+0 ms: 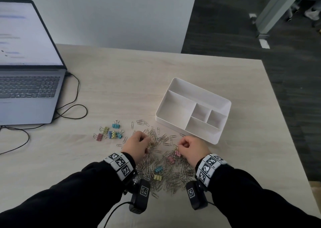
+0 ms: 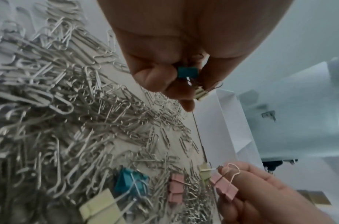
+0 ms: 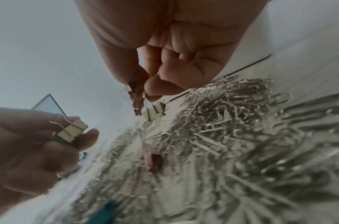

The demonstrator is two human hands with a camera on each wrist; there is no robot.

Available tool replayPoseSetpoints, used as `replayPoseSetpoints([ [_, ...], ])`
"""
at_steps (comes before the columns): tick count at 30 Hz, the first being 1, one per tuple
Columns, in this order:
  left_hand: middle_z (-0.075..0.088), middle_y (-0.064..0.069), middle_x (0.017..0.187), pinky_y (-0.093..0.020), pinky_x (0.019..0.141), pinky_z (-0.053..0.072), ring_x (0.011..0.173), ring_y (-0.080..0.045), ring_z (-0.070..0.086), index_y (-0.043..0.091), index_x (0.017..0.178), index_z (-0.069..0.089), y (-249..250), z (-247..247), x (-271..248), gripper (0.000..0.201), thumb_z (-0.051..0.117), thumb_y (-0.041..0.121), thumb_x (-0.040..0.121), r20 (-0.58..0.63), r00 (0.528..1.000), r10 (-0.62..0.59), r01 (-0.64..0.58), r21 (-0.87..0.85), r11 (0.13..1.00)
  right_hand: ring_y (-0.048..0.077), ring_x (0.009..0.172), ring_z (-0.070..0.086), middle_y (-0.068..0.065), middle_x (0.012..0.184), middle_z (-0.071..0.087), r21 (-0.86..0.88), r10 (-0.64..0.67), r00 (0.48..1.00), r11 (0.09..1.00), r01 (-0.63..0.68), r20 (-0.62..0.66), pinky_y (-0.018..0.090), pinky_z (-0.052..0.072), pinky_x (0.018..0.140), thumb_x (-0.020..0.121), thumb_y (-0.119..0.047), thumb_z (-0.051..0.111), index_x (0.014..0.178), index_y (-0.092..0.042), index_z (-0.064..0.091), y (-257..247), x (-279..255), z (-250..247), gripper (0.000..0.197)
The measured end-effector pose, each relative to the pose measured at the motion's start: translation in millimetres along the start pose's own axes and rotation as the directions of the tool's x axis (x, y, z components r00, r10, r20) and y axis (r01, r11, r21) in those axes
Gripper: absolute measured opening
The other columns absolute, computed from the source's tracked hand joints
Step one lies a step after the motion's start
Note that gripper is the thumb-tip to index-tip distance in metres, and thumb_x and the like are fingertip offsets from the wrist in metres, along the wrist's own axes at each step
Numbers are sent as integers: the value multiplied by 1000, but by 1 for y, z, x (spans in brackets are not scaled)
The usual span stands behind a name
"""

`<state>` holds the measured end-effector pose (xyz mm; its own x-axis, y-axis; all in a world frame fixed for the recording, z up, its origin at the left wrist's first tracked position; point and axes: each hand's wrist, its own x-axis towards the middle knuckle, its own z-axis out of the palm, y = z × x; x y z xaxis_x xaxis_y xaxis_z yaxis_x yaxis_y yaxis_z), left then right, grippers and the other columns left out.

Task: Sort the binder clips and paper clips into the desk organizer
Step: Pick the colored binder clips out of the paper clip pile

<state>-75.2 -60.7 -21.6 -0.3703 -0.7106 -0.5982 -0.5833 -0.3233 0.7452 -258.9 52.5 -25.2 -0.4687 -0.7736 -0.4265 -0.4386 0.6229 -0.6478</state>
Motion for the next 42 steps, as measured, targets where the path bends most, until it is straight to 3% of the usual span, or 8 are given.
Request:
replayPoseSetpoints([
  [5,69,-13,100,-29,46,46,64,-21,62,15,104,55,5,4,-12,16,46,6,94,179,983,-46,105,-334,937,10,51,61,1,65,67,321,-10,996,947,-19,87,22,44,44,86,-16,66,82,-17,67,-27,-19,1,5],
  [11,66,-10,98,-30,52,52,75,-21,67,28,108,63,2,5,-23,28,73,32,82,348,931,113,-27,-243,970,16,56,65,11,70,70,491,-28,987,870,-55,159,29,52,52,85,-6,67,86,-9,70,-46,-27,13,5],
  [18,67,-9,85,-36,56,57,70,-23,66,12,96,64,-11,-12,-27,17,73,12,82,255,959,122,-54,-256,965,24,64,67,14,78,71,508,81,985,849,-148,152,33,55,53,91,-1,56,92,-8,66,-37,-32,12,13],
  [22,66,-10,86,-35,58,58,71,-21,67,12,98,64,-20,-30,-29,19,73,10,81,141,987,80,-48,-215,975,11,64,63,-7,73,68,56,33,999,998,-33,2,29,53,61,84,-20,65,82,-26,66,-19,-24,12,6],
  [26,68,-10,83,-34,60,60,67,-19,67,15,98,65,-36,-67,-26,20,75,14,81,-50,998,30,-35,-120,992,10,80,61,-11,82,65,-220,1,997,975,16,77,27,51,76,78,-31,73,86,-26,68,-14,-25,20,11],
  [32,68,-1,85,-37,58,60,72,-26,68,28,90,64,-66,-123,-11,15,73,23,80,-334,943,-8,44,100,994,8,72,59,-13,76,62,-282,28,998,959,-14,48,27,50,69,77,-31,73,71,-28,67,-15,-28,28,9],
  [36,68,0,94,-27,68,48,76,-19,62,29,92,64,-78,-134,2,15,69,21,81,-348,933,90,18,295,955,7,68,57,-10,73,63,-282,18,999,960,-6,42,23,42,57,80,-31,70,74,-25,65,-21,-30,26,9],
  [42,57,3,114,-29,86,48,93,-15,58,27,106,66,-81,-138,4,29,63,19,79,-326,918,226,-51,468,882,5,69,62,-12,71,66,-189,-26,998,981,35,53,21,49,62,82,-28,70,70,-29,64,-28,-35,28,13],
])
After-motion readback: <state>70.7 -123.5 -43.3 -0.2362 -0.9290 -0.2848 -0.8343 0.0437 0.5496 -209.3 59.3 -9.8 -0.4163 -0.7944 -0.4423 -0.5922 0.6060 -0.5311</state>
